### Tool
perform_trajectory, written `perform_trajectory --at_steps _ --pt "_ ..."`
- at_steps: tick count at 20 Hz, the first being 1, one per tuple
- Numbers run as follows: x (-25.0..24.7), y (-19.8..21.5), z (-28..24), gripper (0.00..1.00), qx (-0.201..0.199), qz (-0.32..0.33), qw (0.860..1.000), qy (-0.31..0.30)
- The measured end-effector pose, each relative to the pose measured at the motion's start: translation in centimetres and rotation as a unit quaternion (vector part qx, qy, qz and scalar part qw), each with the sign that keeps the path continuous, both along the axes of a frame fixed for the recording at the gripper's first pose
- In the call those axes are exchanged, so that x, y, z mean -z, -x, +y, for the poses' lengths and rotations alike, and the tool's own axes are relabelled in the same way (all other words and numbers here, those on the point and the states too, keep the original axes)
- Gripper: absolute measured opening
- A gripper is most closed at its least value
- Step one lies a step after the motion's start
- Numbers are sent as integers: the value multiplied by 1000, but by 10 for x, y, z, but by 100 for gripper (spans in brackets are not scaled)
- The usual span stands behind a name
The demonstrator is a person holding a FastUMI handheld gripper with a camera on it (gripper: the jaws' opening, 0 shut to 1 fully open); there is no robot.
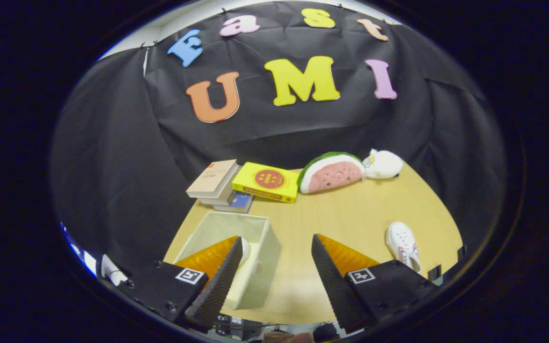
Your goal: Open the storage box then place both shoes into the box .Put the left shoe in first, then the right shoe, with the right side of both shoes facing outward in a uniform manner.
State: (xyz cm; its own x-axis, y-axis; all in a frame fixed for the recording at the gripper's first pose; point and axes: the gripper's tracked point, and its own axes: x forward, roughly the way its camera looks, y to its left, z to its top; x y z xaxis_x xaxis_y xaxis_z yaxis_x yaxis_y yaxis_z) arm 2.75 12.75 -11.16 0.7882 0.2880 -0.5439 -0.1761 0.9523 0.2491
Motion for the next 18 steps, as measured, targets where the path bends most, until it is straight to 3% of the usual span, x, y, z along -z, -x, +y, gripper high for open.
perform_trajectory --at_steps 8,14,18 --pt "41 -2 -171 94 44 15 998 30" --pt "132 -10 -277 95 61 91 991 71" --pt "208 -23 -309 95 37 156 983 91"
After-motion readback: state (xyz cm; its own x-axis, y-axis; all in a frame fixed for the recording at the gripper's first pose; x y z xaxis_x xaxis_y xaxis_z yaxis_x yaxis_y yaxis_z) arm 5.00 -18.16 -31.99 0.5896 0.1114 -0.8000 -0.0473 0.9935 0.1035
